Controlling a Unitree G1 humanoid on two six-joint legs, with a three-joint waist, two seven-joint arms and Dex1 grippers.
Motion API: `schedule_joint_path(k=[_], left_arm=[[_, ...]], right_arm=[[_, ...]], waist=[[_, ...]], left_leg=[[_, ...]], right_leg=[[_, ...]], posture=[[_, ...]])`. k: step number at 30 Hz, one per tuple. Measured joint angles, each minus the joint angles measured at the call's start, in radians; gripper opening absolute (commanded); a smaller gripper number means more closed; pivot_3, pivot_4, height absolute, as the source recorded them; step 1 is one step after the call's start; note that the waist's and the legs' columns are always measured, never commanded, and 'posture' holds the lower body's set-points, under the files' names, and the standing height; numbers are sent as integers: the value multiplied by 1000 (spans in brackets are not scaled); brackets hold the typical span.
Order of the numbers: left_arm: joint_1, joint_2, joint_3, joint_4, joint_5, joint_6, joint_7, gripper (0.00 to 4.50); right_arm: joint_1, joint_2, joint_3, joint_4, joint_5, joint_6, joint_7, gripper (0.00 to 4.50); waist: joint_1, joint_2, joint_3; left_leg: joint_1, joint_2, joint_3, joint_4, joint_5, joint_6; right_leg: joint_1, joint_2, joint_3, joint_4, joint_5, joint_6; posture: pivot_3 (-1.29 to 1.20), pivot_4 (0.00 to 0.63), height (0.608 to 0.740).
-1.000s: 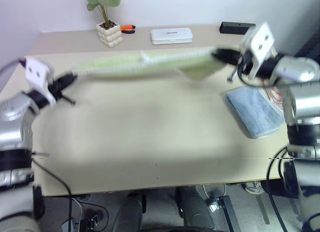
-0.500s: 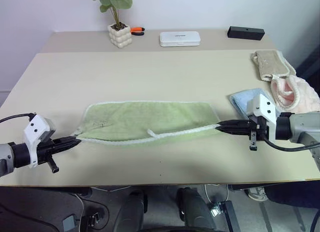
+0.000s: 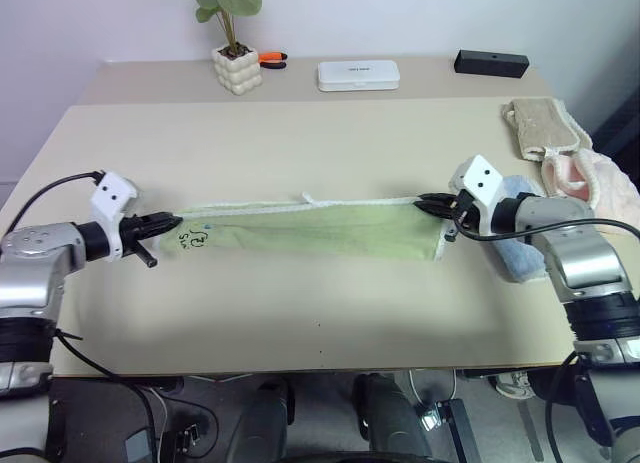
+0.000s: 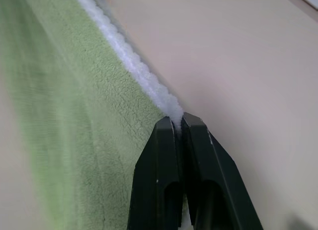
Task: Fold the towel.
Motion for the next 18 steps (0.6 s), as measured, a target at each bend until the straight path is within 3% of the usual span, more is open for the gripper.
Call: schedule_joint_path(k=[9, 12, 16, 18], left_arm=[[-85, -41, -47, 161, 47, -61, -25, 0], [-85, -43, -45, 164, 41, -50, -31, 996], [-85, -55, -6, 164, 12, -7, -14, 2940], [-87, -60, 29, 164, -13, 27, 4, 3022]], right_arm=[[-18, 55, 12, 108, -50, -64, -18, 117], [-18, 57, 11, 108, -51, -58, -23, 993], [-18, 57, 1, 108, -52, -53, -43, 2901], [-17, 57, -2, 108, -53, -54, -59, 3912]], waist=[[0, 0, 0], [0, 0, 0], [0, 0, 0], [-1, 0, 0]], left_leg=[[0, 0, 0, 1, 0, 0], [0, 0, 0, 2, 0, 0], [0, 0, 0, 3, 0, 0], [0, 0, -1, 3, 0, 0]], right_leg=[[0, 0, 0, 3, 0, 0], [0, 0, 0, 3, 0, 0], [0, 0, 0, 4, 0, 0], [0, 0, 0, 5, 0, 0]], posture=[[0, 150, 738], [0, 150, 738], [0, 150, 738], [0, 150, 738]])
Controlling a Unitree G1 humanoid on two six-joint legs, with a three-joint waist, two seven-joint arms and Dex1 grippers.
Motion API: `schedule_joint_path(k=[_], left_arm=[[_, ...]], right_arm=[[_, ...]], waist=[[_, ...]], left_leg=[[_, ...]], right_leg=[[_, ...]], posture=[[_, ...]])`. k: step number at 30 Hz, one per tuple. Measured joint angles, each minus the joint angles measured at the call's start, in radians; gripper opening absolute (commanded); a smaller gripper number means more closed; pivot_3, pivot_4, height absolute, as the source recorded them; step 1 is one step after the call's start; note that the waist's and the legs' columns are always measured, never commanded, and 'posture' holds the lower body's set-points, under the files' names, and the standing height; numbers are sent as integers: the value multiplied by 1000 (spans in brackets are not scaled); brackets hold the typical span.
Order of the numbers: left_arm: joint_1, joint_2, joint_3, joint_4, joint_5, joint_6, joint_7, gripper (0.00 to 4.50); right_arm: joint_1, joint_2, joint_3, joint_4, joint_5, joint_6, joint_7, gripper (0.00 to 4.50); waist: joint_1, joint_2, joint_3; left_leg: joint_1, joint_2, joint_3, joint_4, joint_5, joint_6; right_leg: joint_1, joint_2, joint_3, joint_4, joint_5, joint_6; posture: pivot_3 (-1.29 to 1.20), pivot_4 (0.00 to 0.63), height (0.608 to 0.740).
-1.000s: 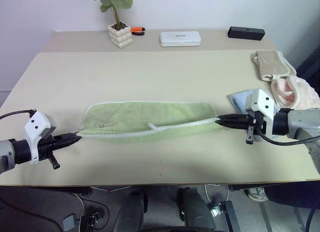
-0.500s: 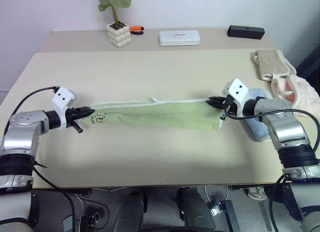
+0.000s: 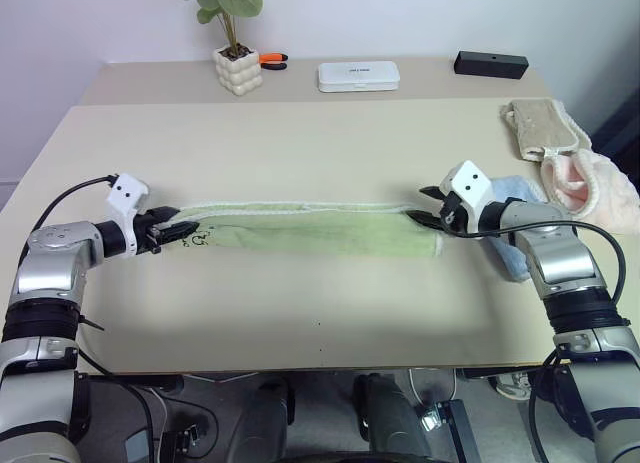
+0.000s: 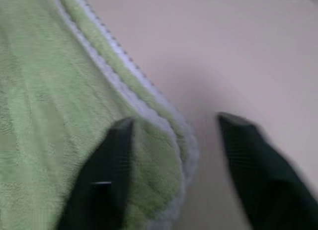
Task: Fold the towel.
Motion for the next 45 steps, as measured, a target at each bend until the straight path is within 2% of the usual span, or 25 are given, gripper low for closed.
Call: schedule_joint_path(k=[8, 16, 17, 18, 21, 24, 28, 32, 34, 38, 45], left_arm=[[-111, -72, 87, 98, -22, 33, 207, 3022], [-127, -112, 133, 185, -14, -50, 333, 3022], [-129, -112, 140, 186, -14, -56, 341, 3022], [-129, -113, 151, 184, -16, -59, 347, 3022], [-89, -103, 201, 134, -42, -72, 351, 3022], [31, -98, 242, -46, -100, -48, 319, 3022], [221, -137, 202, -437, -192, 37, 243, 3022], [344, -158, 83, -698, -220, 95, 198, 3022], [389, -181, 8, -803, -232, 111, 177, 3022], [404, -220, -106, -912, -240, 135, 165, 3022], [403, -240, -136, -941, -247, 164, 176, 3022]], right_arm=[[4, 7, -1, -26, 0, 0, -40, 3912], [75, 1, -26, -134, 9, 46, -59, 3912], [80, 0, -38, -149, 16, 57, -58, 4185], [94, -4, -55, -181, 36, 85, -55, 4475], [193, -26, -153, -348, 163, 236, -29, 4491], [302, -19, -266, -545, 328, 422, -54, 4491], [447, 63, -369, -775, 553, 668, -174, 4491], [530, 150, -434, -865, 710, 854, -334, 4491], [539, 229, -466, -876, 772, 934, -452, 4491], [519, 380, -517, -864, 862, 1043, -690, 4491], [420, 549, -627, -779, 974, 1090, -1026, 4491]], waist=[[3, 0, 0], [3, 0, 0], [3, 0, 0], [3, 0, 0], [5, 0, 0], [5, 0, 0], [10, -1, -1], [11, -2, -2], [11, -2, -2], [7, -1, -2], [6, -1, -3]], left_leg=[[0, -1, -1, 4, 0, 0], [0, -1, -1, 5, 0, 0], [0, -1, -1, 6, 0, 0], [0, -1, -1, 6, 0, 0], [-1, -1, -2, 5, 0, 0], [-1, 0, -2, 6, -1, 1], [0, 0, -2, 7, -1, 1], [0, 0, -2, 8, -1, 1], [0, 0, -2, 8, -1, 1], [0, 0, -2, 8, -1, 1], [0, 0, -2, 8, -1, 1]], right_leg=[[0, 0, 0, 5, 0, 0], [0, 0, 0, 6, 0, 0], [0, 0, 0, 6, 0, 0], [0, 0, 0, 6, 0, 0], [0, 0, 0, 5, 0, 0], [0, 0, 0, 5, 0, 0], [2, -1, 1, 6, 0, 0], [3, -1, 1, 5, 0, -1], [3, 0, 1, 6, 0, -1], [2, 0, 2, 6, 0, -1], [2, 1, 1, 6, 0, -1]], posture=[[0, 150, 738], [0, 150, 738], [0, 150, 738], [0, 150, 738], [0, 150, 738], [0, 150, 738], [0, 150, 738], [0, 150, 738], [0, 150, 738], [0, 150, 738], [0, 150, 738]])
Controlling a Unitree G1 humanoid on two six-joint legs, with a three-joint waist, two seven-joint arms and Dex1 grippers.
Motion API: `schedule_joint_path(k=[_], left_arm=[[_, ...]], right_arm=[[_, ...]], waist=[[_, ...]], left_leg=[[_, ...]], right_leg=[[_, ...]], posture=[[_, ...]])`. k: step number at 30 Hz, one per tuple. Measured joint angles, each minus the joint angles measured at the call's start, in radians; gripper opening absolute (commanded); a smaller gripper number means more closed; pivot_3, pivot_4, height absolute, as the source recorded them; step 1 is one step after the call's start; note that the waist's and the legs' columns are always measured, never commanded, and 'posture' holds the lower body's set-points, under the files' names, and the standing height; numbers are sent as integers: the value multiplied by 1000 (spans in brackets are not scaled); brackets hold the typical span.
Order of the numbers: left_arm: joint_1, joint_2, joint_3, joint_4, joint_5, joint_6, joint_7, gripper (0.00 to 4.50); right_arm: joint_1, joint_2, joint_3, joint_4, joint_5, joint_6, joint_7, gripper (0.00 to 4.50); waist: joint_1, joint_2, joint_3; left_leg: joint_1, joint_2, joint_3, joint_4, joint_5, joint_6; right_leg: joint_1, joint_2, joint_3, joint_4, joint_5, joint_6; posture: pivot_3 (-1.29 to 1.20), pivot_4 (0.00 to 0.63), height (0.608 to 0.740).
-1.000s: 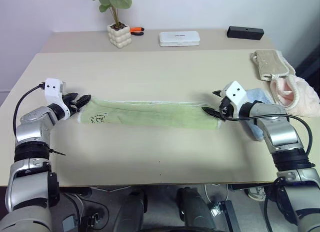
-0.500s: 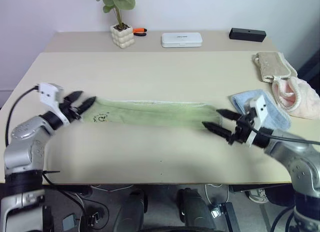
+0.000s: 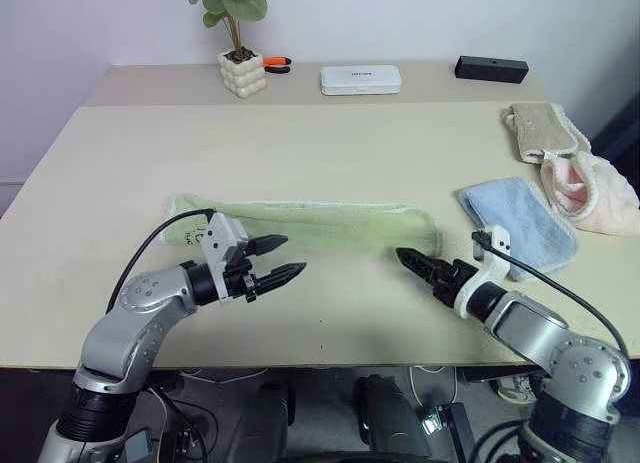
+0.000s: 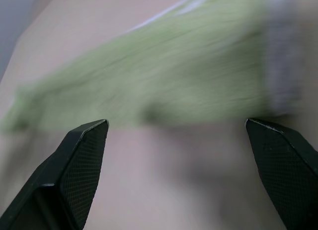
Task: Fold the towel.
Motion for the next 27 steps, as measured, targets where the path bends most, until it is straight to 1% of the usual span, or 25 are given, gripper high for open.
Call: schedule_joint_path(k=[2, 4, 5, 6, 7, 8, 9, 13, 16, 18, 21, 24, 27], left_arm=[[-1, -2, -1, 0, -1, 2, 1, 3022], [-1, -5, 0, 0, -4, 3, 3, 3022], [-1, -7, 0, 0, -5, 3, 7, 3022], [-1, -9, 0, 0, -5, 3, 11, 3022], [-1, -11, -1, -1, -5, 3, 18, 3022], [-1, -16, -1, -2, -4, 3, 22, 3022], [1, -22, -3, -5, -4, 3, 26, 3022], [11, -52, -21, -32, -5, 5, 51, 3022], [16, -69, -26, -52, -8, 7, 68, 3022], [24, -82, -32, -58, -8, 8, 76, 3022], [34, -98, -65, -55, -6, 8, 80, 3022], [18, -111, -84, -42, -6, 8, 78, 3022], [-6, -125, -99, -34, -6, 6, 75, 3022]], right_arm=[[-42, 44, -24, 37, 27, -16, -87, 4491], [-77, 64, -36, 69, 46, -36, -151, 4491], [-90, 70, -41, 85, 53, -48, -179, 3957], [-103, 74, -44, 104, 55, -61, -207, 3692], [-116, 78, -44, 124, 54, -78, -233, 3220], [-126, 80, -44, 141, 52, -94, -253, 2664], [-134, 84, -44, 154, 47, -112, -272, 2223], [-138, 85, -39, 185, 36, -172, -326, 73], [-133, 64, -25, 181, 35, -202, -331, 25], [-109, -2, -12, 165, 33, -201, -311, 25], [-79, -180, -12, 103, 27, -198, -248, 25], [-70, -334, -28, 66, 24, -199, -176, 25], [-67, -427, -23, 62, 12, -199, -108, 25]], waist=[[-3, 0, -1], [-3, 0, -2], [-2, 0, -3], [-1, 0, -3], [-1, 0, -3], [-1, 0, -3], [-2, 0, -3], [-2, 1, -3], [-2, 1, -3], [2, 3, -3], [3, 4, -3], [0, 4, -3], [-3, 4, -3]], left_leg=[[0, 0, 0, 0, 0, 0], [1, 0, 0, 0, 0, 0], [1, 0, 0, 0, 0, 0], [1, 0, 0, 0, 0, 0], [1, 0, 0, 0, 0, 0], [1, 0, 0, 0, 0, 0], [1, 0, 0, 0, 0, 0], [0, 0, 0, 0, 0, 0], [0, 0, 0, 0, 0, 1], [0, -1, 0, 0, 0, 1], [-1, -1, 1, 0, -1, 2], [0, 0, 0, 0, -1, 2], [0, 0, 1, 0, -1, 2]], right_leg=[[0, 0, 0, 0, 0, 0], [1, 0, 0, 0, 0, 0], [1, 0, 0, 0, 0, 0], [1, 0, 0, 0, 0, 0], [1, 0, 0, -1, 0, 0], [1, 0, 0, -1, 0, 0], [1, 0, 0, -1, 0, 0], [1, 0, 0, -1, 0, 0], [1, 0, 0, -1, 0, 0], [1, 0, 0, -1, 0, 0], [1, -1, 0, -2, 0, 1], [1, 0, 0, -2, -1, 0], [1, 0, 0, -2, -1, -1]], posture=[[0, 150, 738], [0, 150, 738], [0, 150, 738], [0, 150, 738], [0, 150, 738], [0, 150, 738], [0, 150, 738], [0, 150, 738], [0, 150, 738], [0, 150, 738], [0, 150, 738], [0, 150, 738], [0, 150, 738]])
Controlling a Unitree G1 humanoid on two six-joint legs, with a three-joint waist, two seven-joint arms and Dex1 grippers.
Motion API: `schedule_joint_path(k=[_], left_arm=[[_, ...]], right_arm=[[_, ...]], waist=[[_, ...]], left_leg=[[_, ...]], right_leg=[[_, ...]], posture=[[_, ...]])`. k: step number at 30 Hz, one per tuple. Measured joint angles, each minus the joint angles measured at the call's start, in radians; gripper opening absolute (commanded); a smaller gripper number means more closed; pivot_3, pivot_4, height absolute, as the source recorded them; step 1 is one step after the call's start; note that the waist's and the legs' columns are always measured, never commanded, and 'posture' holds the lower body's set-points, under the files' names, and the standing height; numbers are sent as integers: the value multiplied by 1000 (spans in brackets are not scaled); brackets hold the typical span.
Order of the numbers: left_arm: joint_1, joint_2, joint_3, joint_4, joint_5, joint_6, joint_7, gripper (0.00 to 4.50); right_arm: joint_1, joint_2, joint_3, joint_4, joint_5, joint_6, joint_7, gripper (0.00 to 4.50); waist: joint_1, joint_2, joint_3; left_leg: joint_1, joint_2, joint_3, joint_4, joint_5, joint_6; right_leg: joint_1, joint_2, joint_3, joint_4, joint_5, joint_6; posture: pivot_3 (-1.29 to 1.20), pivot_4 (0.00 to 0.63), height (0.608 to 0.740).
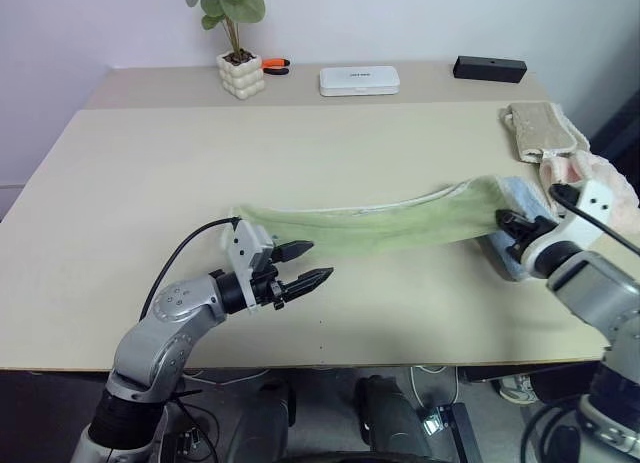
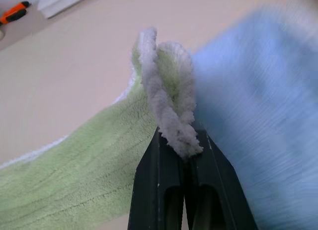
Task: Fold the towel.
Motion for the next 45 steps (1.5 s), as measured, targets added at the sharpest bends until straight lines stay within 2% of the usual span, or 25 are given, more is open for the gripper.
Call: schedule_joint_path(k=[3, 5, 10, 12, 15, 20, 23, 24, 26, 29, 33, 36, 39, 40, 45], left_arm=[[-14, -7, -13, 23, 2, 0, -7, 3022], [-17, -7, -15, 29, 2, 0, -9, 3022], [-11, -2, -12, 27, 2, -1, -9, 3022], [-3, -1, -10, 23, 2, -1, -6, 3022], [3, -6, -15, 11, 2, 0, 10, 3022], [15, -6, -15, -17, 3, 4, 40, 3022], [20, -6, -15, -25, 3, 13, 57, 3022], [23, -6, -15, -27, 3, 17, 62, 3022], [24, -6, -15, -30, 2, 21, 68, 3022], [25, -6, -15, -32, 2, 25, 75, 3022], [27, -7, -16, -37, 1, 26, 78, 3022], [36, -13, -10, -40, 0, 27, 91, 3022], [43, -29, -5, -40, -1, 27, 113, 3022], [44, -33, -5, -40, -1, 27, 118, 3022], [54, -47, -6, -37, 11, 25, 147, 3022]], right_arm=[[-7, -158, 94, -41, -47, 0, 124, 25], [-20, -274, 215, -116, -121, -24, 244, 25], [-65, -314, 496, -193, -262, -90, 434, 25], [-111, -301, 622, -194, -341, -119, 481, 25], [-173, -201, 770, -132, -462, -155, 491, 25], [-217, -101, 915, -26, -611, -199, 529, 25], [-217, -69, 933, 3, -656, -203, 550, 25], [-216, -60, 926, 12, -663, -202, 558, 579], [-213, -50, 906, 12, -662, -201, 586, 1287], [-179, -71, 863, -29, -661, -231, 653, 2772], [-109, -105, 767, -115, -629, -277, 740, 2772], [-74, -87, 631, -148, -541, -282, 780, 1779], [-102, -33, 547, -119, -512, -279, 751, 335], [-117, -21, 540, -94, -519, -282, 737, 21], [-196, 73, 608, 162, -679, -399, 667, 21]], waist=[[1, 2, 0], [0, 1, 0], [6, 0, 0], [6, 0, 0], [6, 0, 0], [9, 0, 0], [9, 0, 0], [8, 0, 0], [8, 0, 0], [9, 0, 0], [9, 0, 0], [7, 0, 0], [5, 0, 0], [5, 0, 0], [5, -1, 0]], left_leg=[[0, 0, 1, 0, 0, 0], [0, 0, 0, 0, -1, 2], [-1, 1, 0, 1, -1, 2], [-1, 1, 0, 1, -1, 2], [-2, 1, 0, 1, -1, 2], [-2, 0, -1, 0, -1, 2], [-2, 0, -1, 0, -1, 2], [-2, 0, -1, 0, -1, 2], [-2, 0, -1, 0, -1, 2], [-2, 0, -1, 0, -1, 2], [-2, 0, -2, 0, -1, 2], [-1, 0, -2, 1, -1, 2], [1, 0, -2, 0, -1, 2], [1, 0, -2, 0, -1, 2], [1, 0, -1, 0, -1, 2]], right_leg=[[0, 0, 0, 0, 0, 0], [0, 1, 0, 0, 0, 1], [0, 1, 0, -4, 0, 0], [1, 1, 0, -6, 0, 0], [2, 1, 0, -9, 0, 0], [3, 0, -1, -11, 0, 0], [3, 0, 0, -11, 0, 0], [3, 0, -1, -11, 0, 0], [3, 0, -1, -11, 0, 0], [4, 0, -1, -11, 0, 1], [4, 0, -1, -11, 0, 1], [5, 0, -1, -12, 0, 1], [7, 1, -1, -12, 0, 1], [7, 1, -1, -12, 0, 1], [7, 0, -1, -12, 0, 1]], posture=[[0, 150, 738], [0, 150, 738], [0, 150, 738], [0, 150, 738], [0, 150, 738], [0, 150, 738], [0, 150, 738], [0, 150, 738], [0, 150, 738], [0, 150, 738], [0, 150, 738], [0, 150, 738], [0, 150, 738], [0, 150, 738], [0, 150, 738]])
